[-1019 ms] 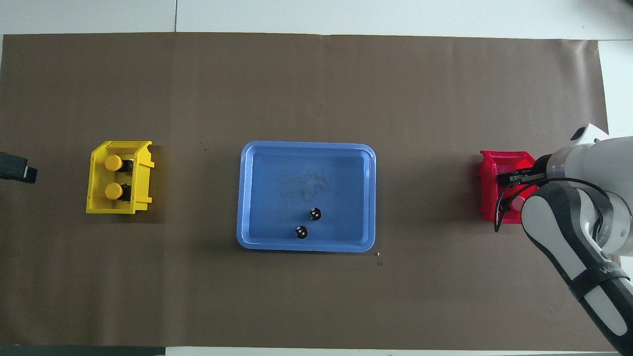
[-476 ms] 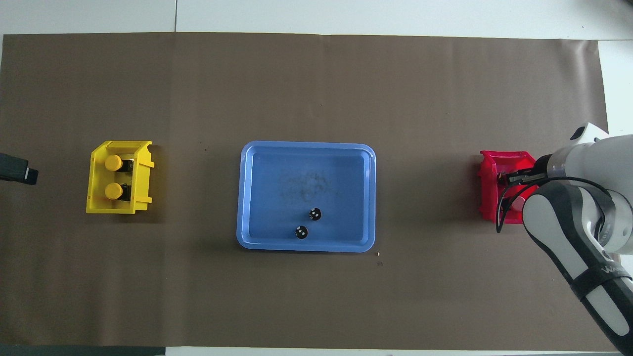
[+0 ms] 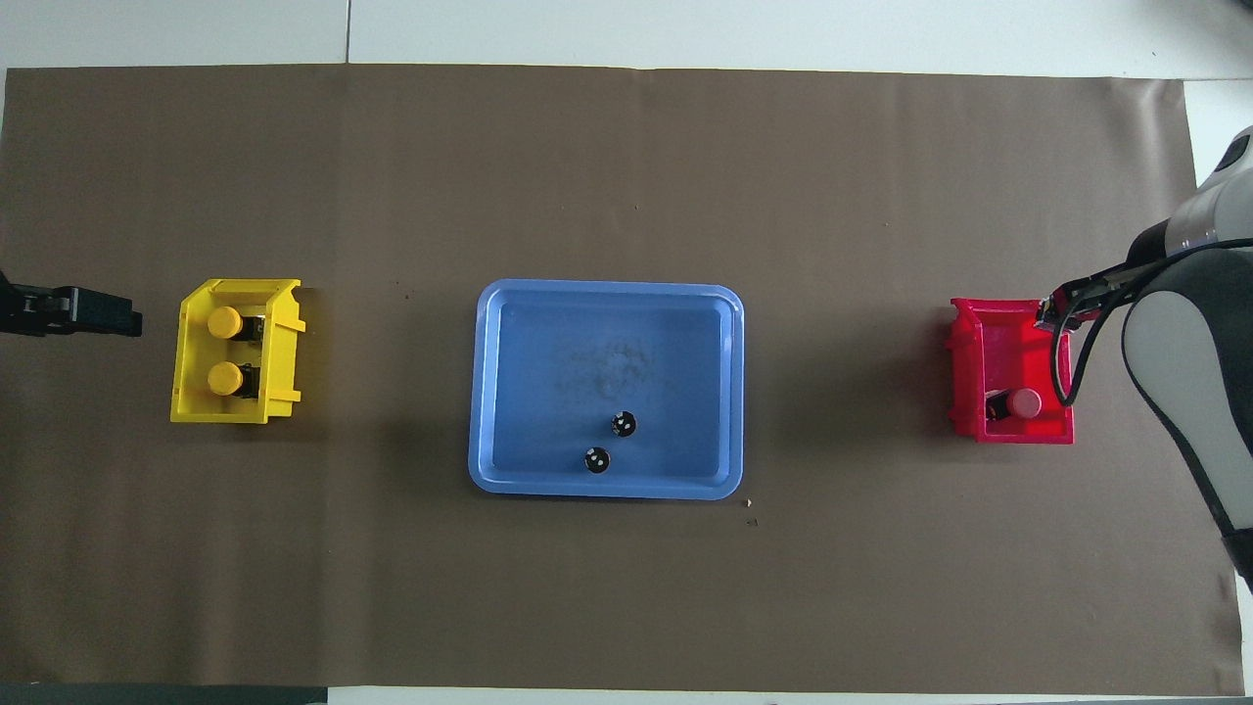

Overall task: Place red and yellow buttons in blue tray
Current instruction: 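Place the red button in the tray while the left gripper reaches yellow holder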

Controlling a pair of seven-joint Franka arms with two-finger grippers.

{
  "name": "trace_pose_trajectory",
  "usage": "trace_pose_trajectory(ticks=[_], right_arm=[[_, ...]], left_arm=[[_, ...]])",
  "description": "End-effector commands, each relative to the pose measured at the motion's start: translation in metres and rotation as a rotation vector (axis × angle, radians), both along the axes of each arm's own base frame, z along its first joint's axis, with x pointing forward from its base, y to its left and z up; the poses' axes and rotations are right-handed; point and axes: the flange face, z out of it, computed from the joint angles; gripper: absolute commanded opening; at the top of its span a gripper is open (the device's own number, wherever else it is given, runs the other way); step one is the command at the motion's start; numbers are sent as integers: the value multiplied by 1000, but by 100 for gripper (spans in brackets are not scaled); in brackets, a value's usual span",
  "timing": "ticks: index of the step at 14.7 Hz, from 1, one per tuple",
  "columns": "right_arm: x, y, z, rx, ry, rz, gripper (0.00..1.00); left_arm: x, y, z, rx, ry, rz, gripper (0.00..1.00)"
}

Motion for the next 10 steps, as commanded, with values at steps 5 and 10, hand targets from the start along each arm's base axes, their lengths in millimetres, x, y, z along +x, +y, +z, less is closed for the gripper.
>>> trace_pose_trajectory(ticks=[5,10], right_arm=[[18,249,-19,81,-96,-298,20],[0,381,-97,98,-108,-385,20]], left_arm=[[11,-1,-108,5,-15,23,68],[25,-6,-141,-2,-30,46,68]])
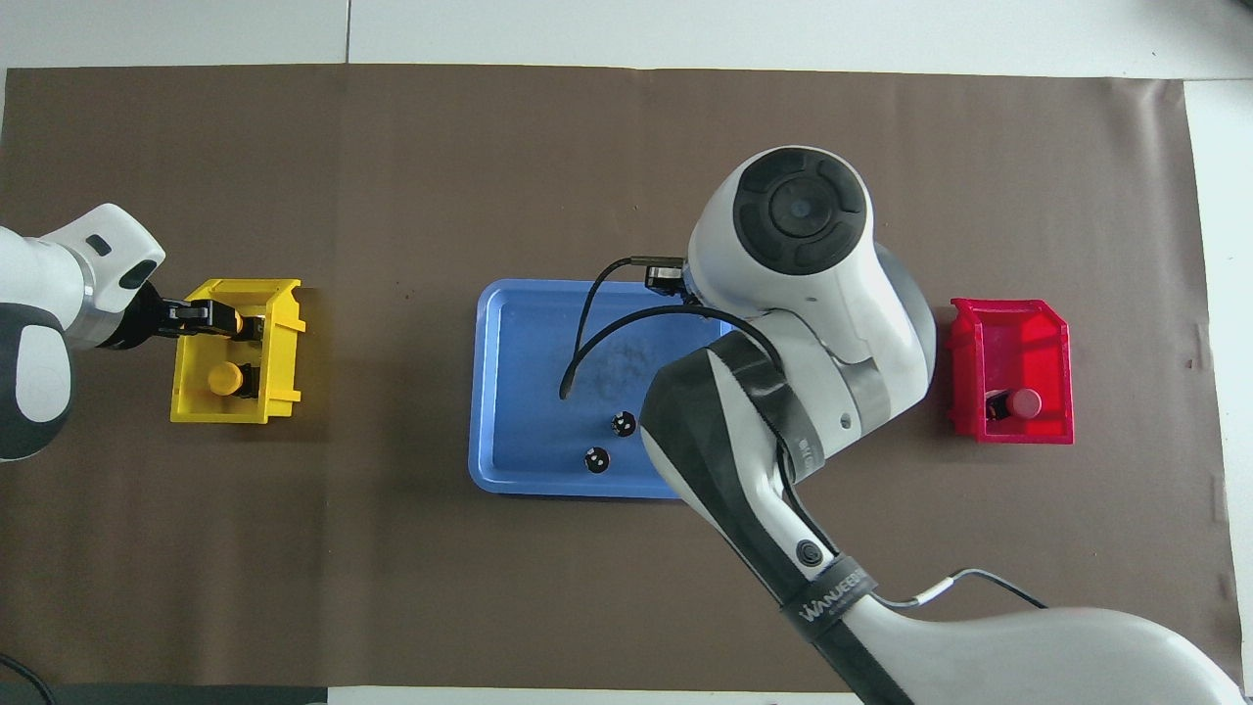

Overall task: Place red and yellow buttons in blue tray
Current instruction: 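Place the red button in the tray while the left gripper reaches yellow holder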

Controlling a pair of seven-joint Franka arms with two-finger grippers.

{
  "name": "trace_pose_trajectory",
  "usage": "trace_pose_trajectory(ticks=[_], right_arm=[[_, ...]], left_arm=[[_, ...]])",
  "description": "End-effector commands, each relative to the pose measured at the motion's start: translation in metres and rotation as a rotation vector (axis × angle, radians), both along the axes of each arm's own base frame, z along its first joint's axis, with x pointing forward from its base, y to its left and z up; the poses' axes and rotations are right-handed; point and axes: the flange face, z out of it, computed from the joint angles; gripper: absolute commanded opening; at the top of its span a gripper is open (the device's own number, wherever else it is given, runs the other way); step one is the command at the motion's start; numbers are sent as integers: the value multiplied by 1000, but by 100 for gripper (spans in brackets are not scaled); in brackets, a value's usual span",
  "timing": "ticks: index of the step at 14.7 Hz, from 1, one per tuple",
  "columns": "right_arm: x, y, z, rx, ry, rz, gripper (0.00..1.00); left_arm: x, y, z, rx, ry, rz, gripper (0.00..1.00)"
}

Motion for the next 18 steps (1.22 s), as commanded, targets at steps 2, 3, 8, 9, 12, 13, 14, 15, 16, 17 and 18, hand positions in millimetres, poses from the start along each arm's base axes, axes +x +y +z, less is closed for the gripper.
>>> trace_pose_trajectory(ticks=[2,3,8,9,12,13,14,15,16,17,18], right_arm=[[8,34,-53,9,11,-53,21],[-5,52,-60,6,20,-50,22],[-13,52,-80,-9,44,-70,61],[-9,47,-74,-13,46,-71,80],[16,22,-36,-57,38,-95,98],[25,5,-19,-70,51,-86,98],[32,-23,0,-77,58,-24,98],[34,-62,19,-82,64,45,98],[33,-111,30,-89,81,69,98],[21,-159,38,-88,99,76,98],[4,-202,43,-78,106,108,98]], left_arm=[[4,-2,-14,7,-16,16,68],[4,-2,-17,7,-11,16,68],[2,-10,-32,5,-5,5,53],[1,-10,-33,6,1,5,18],[2,-10,-29,6,12,2,2],[6,-8,-20,6,15,3,2],[14,-1,0,7,19,9,2],[24,0,28,8,28,8,2],[33,-1,52,7,48,5,2],[41,-9,63,4,82,-3,3],[45,-20,74,4,95,-8,3]])
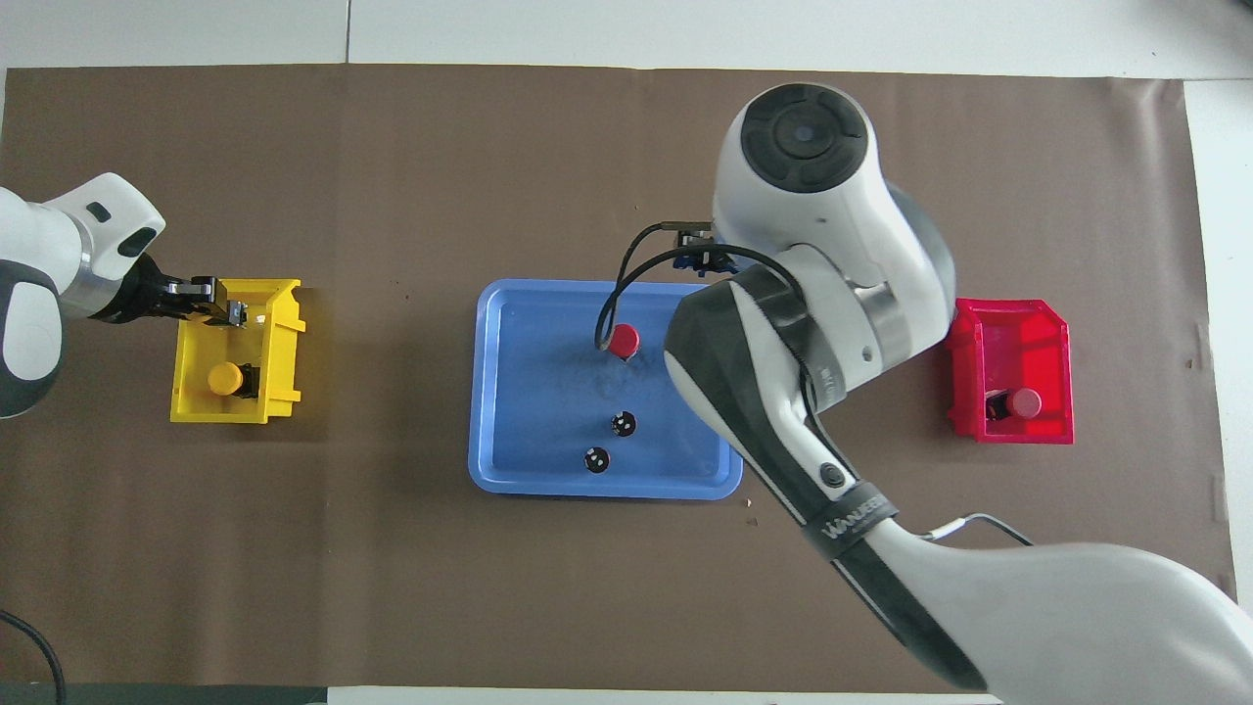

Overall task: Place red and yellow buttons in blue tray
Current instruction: 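Place a yellow button in the tray while the right gripper returns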

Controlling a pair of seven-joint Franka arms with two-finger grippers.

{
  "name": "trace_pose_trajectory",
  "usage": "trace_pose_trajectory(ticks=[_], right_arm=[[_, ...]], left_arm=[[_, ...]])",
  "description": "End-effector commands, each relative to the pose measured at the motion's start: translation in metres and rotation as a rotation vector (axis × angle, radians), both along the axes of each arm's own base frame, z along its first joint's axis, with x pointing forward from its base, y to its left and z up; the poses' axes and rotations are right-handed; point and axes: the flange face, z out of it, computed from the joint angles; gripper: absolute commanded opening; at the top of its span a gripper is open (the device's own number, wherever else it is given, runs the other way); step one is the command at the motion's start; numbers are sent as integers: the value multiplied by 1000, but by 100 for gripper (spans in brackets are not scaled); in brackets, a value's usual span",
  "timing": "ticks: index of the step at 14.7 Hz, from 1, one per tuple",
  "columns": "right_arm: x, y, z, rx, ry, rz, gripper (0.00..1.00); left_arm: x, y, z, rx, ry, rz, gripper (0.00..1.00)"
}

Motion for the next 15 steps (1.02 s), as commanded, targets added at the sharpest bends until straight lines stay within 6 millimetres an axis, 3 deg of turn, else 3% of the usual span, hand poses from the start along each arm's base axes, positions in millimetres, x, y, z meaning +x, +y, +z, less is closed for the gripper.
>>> trace_pose_trajectory(ticks=[1,3,5,6,8,10,12,15], right_arm=[[-57,-113,15,22,19,91,98],[-98,-180,6,53,4,141,98],[-115,-230,-12,85,0,204,96],[-119,-246,-19,81,-20,213,94],[-123,-251,-34,81,-9,229,81],[-120,-255,-48,81,-9,230,69],[-116,-266,-66,81,-3,225,67],[-116,-277,-80,76,-15,265,66]], left_arm=[[16,-47,29,13,44,5,3],[5,-120,27,21,36,108,3],[-16,-191,19,20,16,171,3],[-31,-225,17,18,11,190,3],[-59,-287,12,7,-3,223,3],[-69,-311,4,-24,-17,230,3],[-89,-338,-12,-43,-13,206,3],[-91,-367,-44,-81,-44,264,3]])
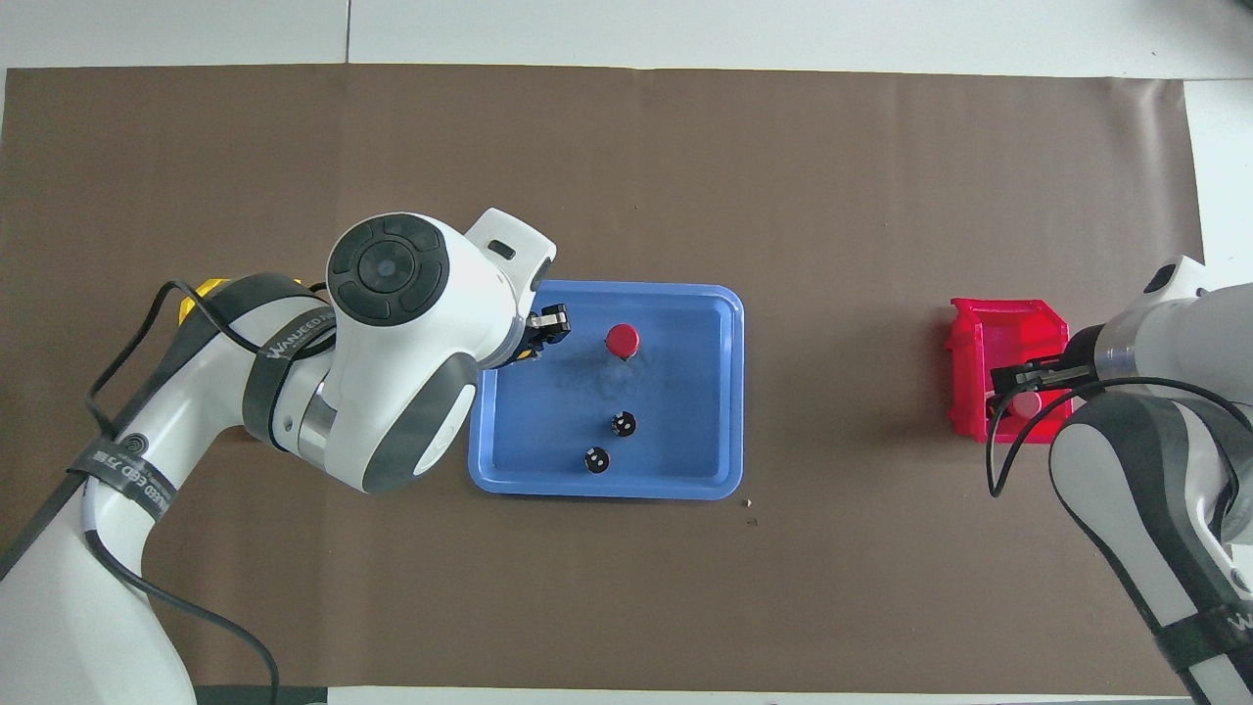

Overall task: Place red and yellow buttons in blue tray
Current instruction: 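Place a yellow button in the tray while the right gripper returns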

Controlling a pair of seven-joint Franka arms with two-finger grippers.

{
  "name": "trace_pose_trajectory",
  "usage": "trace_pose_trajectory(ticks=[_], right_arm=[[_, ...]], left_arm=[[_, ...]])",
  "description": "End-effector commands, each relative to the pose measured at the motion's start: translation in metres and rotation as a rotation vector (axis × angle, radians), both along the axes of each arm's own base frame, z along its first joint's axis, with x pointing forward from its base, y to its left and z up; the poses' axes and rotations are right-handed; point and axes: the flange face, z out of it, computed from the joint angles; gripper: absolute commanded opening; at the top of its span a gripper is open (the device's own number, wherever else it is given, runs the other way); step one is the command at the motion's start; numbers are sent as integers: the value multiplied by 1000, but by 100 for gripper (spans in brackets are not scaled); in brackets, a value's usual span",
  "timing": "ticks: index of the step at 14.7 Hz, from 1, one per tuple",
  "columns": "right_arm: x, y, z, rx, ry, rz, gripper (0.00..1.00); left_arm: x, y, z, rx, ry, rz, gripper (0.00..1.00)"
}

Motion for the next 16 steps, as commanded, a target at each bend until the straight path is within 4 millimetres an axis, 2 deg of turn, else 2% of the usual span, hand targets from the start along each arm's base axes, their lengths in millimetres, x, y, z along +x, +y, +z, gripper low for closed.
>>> trace_pose_trajectory(ticks=[1,3,5,6,7,8,9,11,14,15,16], right_arm=[[-6,-11,-15,10,-15,16,66],[-7,-11,-31,10,-18,15,66],[-12,-10,-41,8,-21,17,65],[-14,-10,-41,8,-20,15,65],[-17,-10,-45,9,-10,17,65],[-18,-10,-45,11,-9,16,65],[-21,-9,-48,10,-3,17,65],[-25,-14,-49,12,2,10,65],[-32,-28,-52,13,9,23,65],[-34,-30,-53,13,12,19,65],[-35,-30,-55,14,15,19,65]], left_arm=[[2,-22,-27,-34,-10,56,3],[0,-35,-46,-24,8,55,3],[1,-38,-58,-24,7,53,4],[2,-38,-59,-25,6,52,10],[3,-38,-59,-24,3,50,27],[5,-38,-53,-22,1,49,62],[7,-39,-47,-15,7,45,73],[18,-32,-29,-6,16,51,73],[42,-4,12,14,36,63,75],[47,10,26,38,66,22,76],[54,33,47,51,81,-29,77]])
